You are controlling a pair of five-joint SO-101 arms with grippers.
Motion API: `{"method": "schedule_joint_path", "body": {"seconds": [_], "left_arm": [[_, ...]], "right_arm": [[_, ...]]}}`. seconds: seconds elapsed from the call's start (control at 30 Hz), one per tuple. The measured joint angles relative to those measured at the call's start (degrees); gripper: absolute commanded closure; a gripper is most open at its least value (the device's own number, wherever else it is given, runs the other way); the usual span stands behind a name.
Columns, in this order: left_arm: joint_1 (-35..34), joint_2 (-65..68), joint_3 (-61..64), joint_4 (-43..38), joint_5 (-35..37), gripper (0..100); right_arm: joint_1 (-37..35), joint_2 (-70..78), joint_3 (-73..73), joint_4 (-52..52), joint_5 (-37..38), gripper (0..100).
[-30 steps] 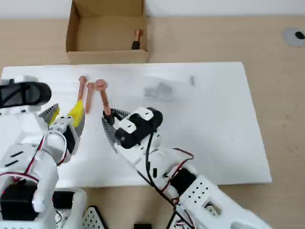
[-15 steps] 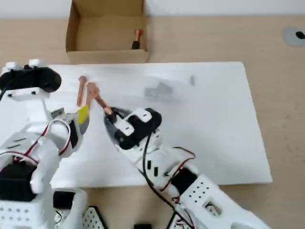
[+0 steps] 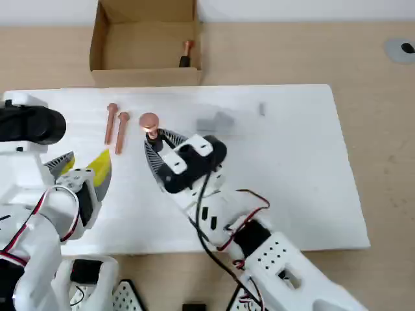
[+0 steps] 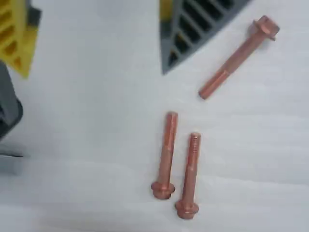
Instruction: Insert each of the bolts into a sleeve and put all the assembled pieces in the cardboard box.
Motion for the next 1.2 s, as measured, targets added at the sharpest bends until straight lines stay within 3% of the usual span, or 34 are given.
{"method": "schedule_joint_path", "body": {"seconds": [0.37, 0.83, 1.2], "left_arm": [[-7.38, 0.0, 0.26, 0.79, -2.55, 81], [-7.65, 0.0, 2.99, 0.79, -2.64, 81], [-7.65, 0.26, 12.66, -6.68, -2.55, 81]], "right_arm": [[5.27, 1.32, -7.82, 0.79, 0.79, 98.9], [6.59, 1.32, -9.58, 4.22, 0.79, 98.9], [7.03, 5.8, -11.96, 4.31, 0.79, 98.9]]}}
